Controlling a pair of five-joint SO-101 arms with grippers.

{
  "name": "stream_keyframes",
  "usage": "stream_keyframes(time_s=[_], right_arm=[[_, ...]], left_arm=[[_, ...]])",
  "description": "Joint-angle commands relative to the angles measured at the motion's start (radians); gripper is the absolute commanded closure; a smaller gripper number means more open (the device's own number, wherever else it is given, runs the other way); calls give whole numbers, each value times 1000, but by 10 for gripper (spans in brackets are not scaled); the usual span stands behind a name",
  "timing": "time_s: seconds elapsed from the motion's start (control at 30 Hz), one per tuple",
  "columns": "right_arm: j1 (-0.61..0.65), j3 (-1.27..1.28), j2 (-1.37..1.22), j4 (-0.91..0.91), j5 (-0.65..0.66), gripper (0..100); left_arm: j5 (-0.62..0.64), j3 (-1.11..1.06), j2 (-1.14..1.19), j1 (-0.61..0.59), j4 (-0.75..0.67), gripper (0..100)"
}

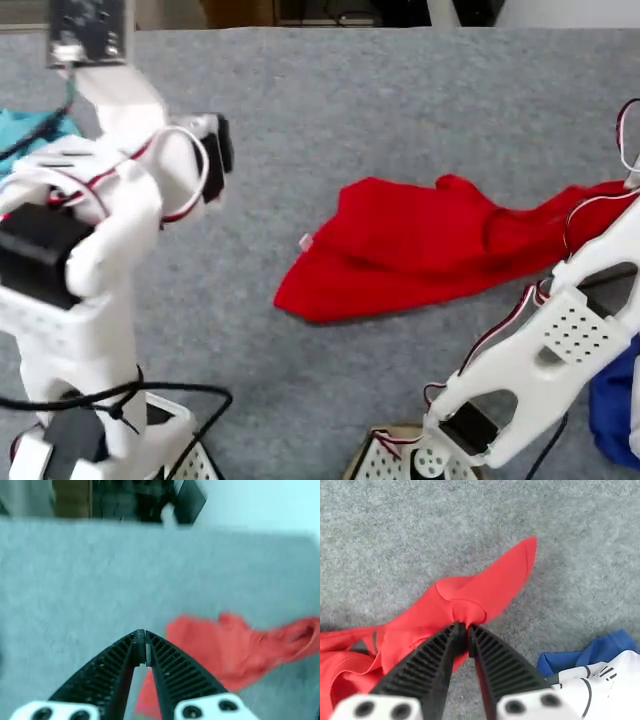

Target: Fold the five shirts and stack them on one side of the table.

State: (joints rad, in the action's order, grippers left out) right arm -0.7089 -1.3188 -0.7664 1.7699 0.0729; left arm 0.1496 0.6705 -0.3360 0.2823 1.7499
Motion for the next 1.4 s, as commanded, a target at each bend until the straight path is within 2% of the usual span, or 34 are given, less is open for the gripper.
stream_keyframes(time_s=[0.0, 0.17, 0.23, 0.37, 0.47, 0.57, 0.77, 0.9, 1.1, 1.23, 1.3, 1.37], right_arm=[[7, 22, 82, 14, 6, 899], [8, 27, 88, 15, 2, 826], [22, 5, 93, 15, 2, 794], [93, 10, 139, 17, 0, 740], [206, 90, 185, 17, 0, 730], [366, 249, 231, 17, -12, 730], [696, 608, 303, 14, -173, 730], [845, 777, 302, -18, -245, 729], [934, 961, 193, -196, -269, 731], [940, 972, 56, -224, -269, 747], [940, 952, -2, -221, -269, 815], [938, 924, -39, -219, -269, 923]], left_arm=[[2, -258, -93, 44, 9, 981], [-6, -543, -177, 209, 2, 981], [-9, -571, -189, 249, -18, 981], [-9, -548, -191, 245, -20, 981], [-43, -529, -199, 184, -17, 981], [-110, -496, -200, 68, 2, 981], [-216, -437, -309, -161, 9, 981], [-275, -477, -461, -262, 9, 981], [-341, -667, -714, -390, 9, 981], [-367, -822, -880, -468, 9, 981], [-387, -885, -955, -491, 9, 981], [-399, -936, -1029, -505, 9, 981]])
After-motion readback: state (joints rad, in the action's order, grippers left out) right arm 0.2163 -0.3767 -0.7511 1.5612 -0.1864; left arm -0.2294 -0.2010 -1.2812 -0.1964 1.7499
